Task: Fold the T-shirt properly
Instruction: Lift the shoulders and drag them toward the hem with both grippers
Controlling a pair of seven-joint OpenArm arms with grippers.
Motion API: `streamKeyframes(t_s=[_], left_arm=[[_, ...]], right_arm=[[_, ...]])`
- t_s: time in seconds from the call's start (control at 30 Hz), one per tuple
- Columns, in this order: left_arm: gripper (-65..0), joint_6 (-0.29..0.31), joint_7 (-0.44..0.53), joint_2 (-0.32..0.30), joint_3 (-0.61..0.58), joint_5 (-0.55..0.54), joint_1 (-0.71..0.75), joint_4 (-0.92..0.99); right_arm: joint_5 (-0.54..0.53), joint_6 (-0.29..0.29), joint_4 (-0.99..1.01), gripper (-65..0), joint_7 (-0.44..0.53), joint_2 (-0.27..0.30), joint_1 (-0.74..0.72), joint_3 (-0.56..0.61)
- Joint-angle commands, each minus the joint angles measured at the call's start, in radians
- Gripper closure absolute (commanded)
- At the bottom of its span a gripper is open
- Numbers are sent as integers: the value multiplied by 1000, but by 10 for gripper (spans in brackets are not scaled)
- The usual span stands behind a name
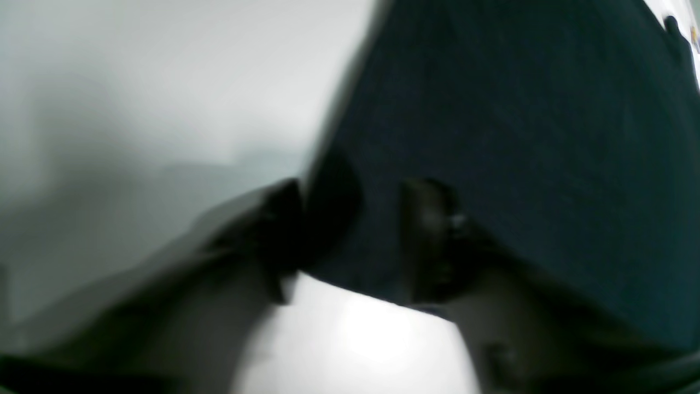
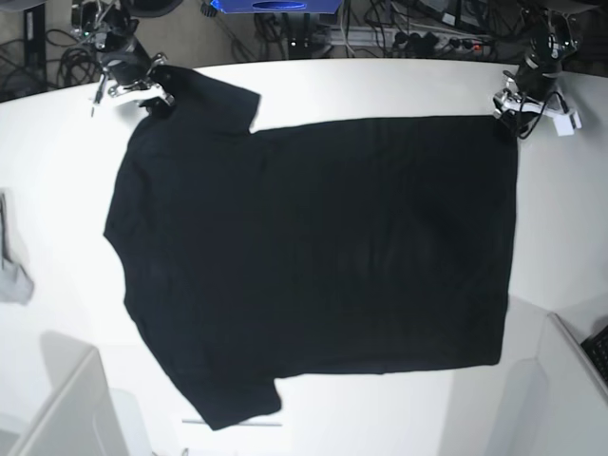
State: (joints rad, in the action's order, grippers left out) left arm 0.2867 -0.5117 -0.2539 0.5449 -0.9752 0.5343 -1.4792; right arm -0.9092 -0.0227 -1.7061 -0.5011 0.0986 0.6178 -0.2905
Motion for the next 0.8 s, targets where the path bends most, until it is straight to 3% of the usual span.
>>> streamKeyframes(t_s=[0.0,0.07,0.5,0.77], left_arm=[[-107,-16,-31,-9,2,17,10,2],[0,-16,-31,-9,1,17,10,7],[0,-16,-28,-14,8,28,63,-38],[0,-16,-26,-2,10,229,119,-179]], right_arm=[[42,20,-1,0,-23,6,12,-2],[91,20,2,0,-23,2,7,-2],[129,20,-71,0,-20,-4,66,-2],[129,20,-176,0,-23,-4,141,-2]])
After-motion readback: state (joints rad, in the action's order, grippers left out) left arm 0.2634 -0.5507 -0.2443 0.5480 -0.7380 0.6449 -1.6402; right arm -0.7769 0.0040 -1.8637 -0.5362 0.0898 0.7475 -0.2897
